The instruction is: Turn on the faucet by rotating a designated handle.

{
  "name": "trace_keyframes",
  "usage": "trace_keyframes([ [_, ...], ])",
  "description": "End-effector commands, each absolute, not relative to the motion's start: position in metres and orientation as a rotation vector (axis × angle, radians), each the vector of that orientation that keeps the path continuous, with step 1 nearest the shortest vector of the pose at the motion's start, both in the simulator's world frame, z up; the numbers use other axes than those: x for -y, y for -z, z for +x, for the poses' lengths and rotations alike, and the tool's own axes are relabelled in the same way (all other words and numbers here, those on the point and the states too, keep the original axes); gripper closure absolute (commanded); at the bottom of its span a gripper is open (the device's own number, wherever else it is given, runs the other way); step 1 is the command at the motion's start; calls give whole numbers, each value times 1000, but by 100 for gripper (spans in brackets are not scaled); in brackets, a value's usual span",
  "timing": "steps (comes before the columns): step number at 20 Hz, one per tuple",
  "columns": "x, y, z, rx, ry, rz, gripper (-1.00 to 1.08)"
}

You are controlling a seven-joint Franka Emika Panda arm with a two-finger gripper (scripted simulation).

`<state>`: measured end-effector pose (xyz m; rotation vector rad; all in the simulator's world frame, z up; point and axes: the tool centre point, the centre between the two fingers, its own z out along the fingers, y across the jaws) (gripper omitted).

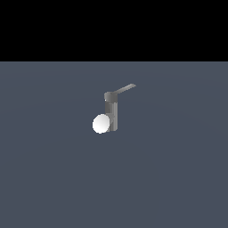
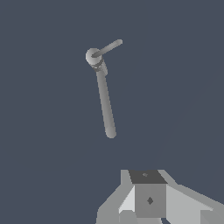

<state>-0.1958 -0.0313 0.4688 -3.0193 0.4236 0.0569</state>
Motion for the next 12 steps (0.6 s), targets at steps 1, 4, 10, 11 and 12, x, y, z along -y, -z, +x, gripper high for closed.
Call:
trace_keyframes([
  [1, 31, -460, -178, -511, -71, -2983, 108],
  [4, 32, -448, -153, -633, -91, -2934, 108],
  [10, 33, -416, -106, -887, -133, -2835, 108],
  [11, 34, -411, -99, -930, -139, -2818, 108],
  [12, 34, -405, -91, -973, -145, -2801, 108],
])
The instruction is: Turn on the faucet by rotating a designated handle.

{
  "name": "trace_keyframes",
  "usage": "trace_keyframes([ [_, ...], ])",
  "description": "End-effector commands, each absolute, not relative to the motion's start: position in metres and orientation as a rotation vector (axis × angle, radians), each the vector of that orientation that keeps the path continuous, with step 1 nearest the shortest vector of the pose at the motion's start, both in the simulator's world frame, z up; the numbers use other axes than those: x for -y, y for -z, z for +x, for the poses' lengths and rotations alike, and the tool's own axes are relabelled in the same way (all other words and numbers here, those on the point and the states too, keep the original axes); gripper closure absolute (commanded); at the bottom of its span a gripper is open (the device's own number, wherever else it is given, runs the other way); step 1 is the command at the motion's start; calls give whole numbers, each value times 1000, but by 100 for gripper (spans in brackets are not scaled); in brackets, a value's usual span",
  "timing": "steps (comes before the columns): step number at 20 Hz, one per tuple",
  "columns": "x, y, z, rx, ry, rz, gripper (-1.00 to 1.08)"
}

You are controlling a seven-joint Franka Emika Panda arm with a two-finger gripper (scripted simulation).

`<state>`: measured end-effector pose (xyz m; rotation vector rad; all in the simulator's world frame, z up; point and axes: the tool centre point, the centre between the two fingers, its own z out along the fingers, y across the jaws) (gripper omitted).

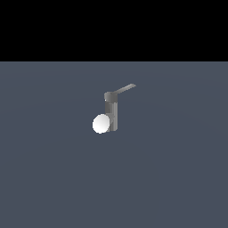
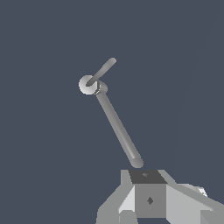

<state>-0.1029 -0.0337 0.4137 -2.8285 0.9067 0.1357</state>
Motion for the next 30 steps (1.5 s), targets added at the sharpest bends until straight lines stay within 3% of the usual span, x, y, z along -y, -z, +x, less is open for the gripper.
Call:
trace_keyframes([
  [1, 35, -398, -84, -1017, -151, -2784, 108],
  [18, 51, -275, 24, -1766, -164, -2465, 108],
  [30, 67, -200, 68, -2159, -49, -2251, 108],
])
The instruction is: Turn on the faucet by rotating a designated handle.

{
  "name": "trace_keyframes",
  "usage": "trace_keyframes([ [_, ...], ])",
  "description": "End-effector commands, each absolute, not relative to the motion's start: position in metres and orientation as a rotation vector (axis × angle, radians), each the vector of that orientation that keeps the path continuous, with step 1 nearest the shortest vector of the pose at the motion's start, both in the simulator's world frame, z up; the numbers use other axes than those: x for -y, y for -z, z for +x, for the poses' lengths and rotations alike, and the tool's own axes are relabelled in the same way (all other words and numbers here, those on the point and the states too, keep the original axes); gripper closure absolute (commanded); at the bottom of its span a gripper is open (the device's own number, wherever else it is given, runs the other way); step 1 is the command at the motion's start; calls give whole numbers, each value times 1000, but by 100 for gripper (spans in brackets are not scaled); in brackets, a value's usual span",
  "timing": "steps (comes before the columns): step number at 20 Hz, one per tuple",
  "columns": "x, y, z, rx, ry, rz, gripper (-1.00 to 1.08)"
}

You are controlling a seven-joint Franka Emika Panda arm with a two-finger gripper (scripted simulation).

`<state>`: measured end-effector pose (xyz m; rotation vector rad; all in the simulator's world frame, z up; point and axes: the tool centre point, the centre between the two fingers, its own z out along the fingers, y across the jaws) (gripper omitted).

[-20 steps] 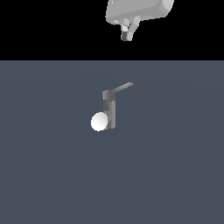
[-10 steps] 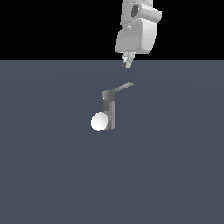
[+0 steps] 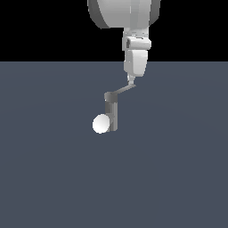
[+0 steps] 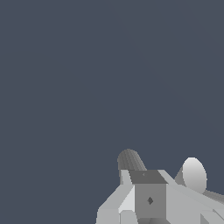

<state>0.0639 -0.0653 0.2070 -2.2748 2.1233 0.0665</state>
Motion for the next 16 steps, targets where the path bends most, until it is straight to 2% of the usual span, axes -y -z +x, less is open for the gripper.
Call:
trace_keyframes([
  [1, 68, -197, 70, -2177, -40, -2240, 108],
  [16, 72, -182, 73, -2251, -1, -2192, 108],
])
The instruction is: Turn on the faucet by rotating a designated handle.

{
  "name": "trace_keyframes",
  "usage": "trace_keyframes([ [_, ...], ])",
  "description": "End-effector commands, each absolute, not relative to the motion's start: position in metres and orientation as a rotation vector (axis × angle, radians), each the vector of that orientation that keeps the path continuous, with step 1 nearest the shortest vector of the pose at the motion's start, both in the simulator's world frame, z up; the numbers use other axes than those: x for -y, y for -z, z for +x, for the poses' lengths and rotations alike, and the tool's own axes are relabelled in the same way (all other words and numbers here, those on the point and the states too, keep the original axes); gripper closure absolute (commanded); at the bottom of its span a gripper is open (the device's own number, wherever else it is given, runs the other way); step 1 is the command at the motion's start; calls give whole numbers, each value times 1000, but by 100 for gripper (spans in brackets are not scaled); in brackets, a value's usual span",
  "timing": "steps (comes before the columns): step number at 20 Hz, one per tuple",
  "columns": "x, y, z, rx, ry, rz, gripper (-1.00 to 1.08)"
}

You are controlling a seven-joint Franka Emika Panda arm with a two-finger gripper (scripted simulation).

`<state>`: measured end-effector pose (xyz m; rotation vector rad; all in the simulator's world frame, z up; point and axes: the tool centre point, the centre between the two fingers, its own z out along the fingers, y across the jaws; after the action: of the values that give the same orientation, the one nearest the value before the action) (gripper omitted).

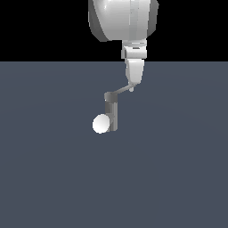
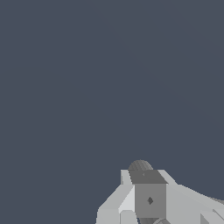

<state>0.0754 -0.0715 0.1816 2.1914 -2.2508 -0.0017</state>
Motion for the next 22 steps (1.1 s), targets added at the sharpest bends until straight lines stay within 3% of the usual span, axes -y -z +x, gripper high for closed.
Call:
trace_keyframes([
  [1, 72, -182, 70, 2251, 1, 2191, 108],
  [22, 75, -182, 13, 2252, 1, 2191, 108],
])
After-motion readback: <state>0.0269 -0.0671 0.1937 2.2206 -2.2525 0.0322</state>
